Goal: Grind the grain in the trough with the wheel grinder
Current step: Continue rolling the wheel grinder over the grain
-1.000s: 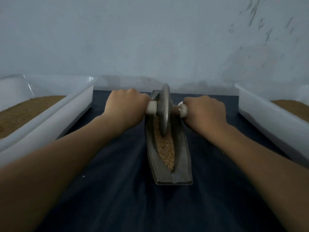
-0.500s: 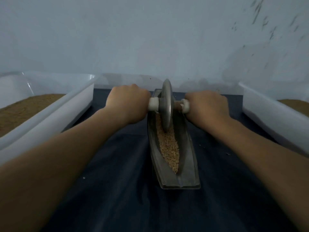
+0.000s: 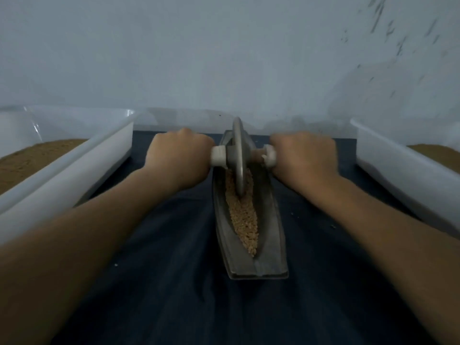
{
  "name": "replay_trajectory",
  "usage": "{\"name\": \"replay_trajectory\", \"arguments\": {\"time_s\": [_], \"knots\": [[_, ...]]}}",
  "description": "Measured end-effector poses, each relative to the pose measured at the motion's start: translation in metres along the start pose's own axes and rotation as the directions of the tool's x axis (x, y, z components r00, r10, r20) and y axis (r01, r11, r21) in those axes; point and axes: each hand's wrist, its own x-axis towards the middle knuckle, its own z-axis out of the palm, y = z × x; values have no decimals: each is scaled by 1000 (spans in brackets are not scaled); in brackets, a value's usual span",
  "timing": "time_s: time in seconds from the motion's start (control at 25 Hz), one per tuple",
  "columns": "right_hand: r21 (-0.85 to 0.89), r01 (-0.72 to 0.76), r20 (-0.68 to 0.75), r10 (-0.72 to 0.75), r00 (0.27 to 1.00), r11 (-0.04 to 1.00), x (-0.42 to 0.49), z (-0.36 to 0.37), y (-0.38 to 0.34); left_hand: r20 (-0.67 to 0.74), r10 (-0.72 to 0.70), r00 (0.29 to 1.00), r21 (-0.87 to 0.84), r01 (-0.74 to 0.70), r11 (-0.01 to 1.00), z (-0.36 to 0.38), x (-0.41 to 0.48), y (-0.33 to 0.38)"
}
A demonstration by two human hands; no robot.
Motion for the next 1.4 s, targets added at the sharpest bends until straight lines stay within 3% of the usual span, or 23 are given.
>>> {"name": "replay_trajectory", "arguments": {"time_s": [0.08,0.16,0.28,0.36,0.48,0.56,0.68,0.76,0.84,0.96,1.08,1.16,1.28,1.36,1.4], "knots": [[88,-36,62,31,998,995,19,4,-4,26,-54,998,15,54,998,0,13,7],[91,30,99,-39,994,995,8,-3,4,54,-1,999,32,-1,999,-2,4,7],[-1,226,-114,-224,968,974,-35,-20,20,-46,172,984,-30,-173,984,-9,-35,-13],[-39,250,-222,-252,942,967,-40,-21,24,-126,219,968,-44,-226,973,-7,-46,-21],[2,113,-93,-113,989,994,-16,-5,6,-8,84,996,-30,-84,996,4,-28,-8],[120,-35,55,29,998,992,7,6,-4,-2,-13,1000,39,13,999,2,3,5],[228,-64,199,18,980,972,9,8,7,5,44,999,122,-44,991,-13,19,10],[127,96,20,-99,995,987,-19,5,20,-48,180,983,129,-173,977,-13,-4,0],[-11,143,-184,-143,972,990,-45,1,24,-120,256,959,114,-243,963,-5,-33,-8],[-19,98,-137,-100,986,995,-21,4,16,-170,132,977,110,-114,987,6,-26,-8],[83,-47,56,42,998,995,18,6,-1,-111,-31,993,65,38,997,5,8,7],[89,-45,118,34,992,995,21,4,0,-51,-52,997,42,55,998,3,14,9],[-15,129,-40,-129,991,992,-20,-6,14,-111,73,991,26,-71,997,2,-31,-2],[-33,150,-172,-153,973,988,-46,-14,18,-192,151,970,36,-147,988,-2,-55,-10],[-16,142,-164,-143,976,990,-44,-13,19,-237,155,959,43,-149,988,-5,-52,-12]]}}
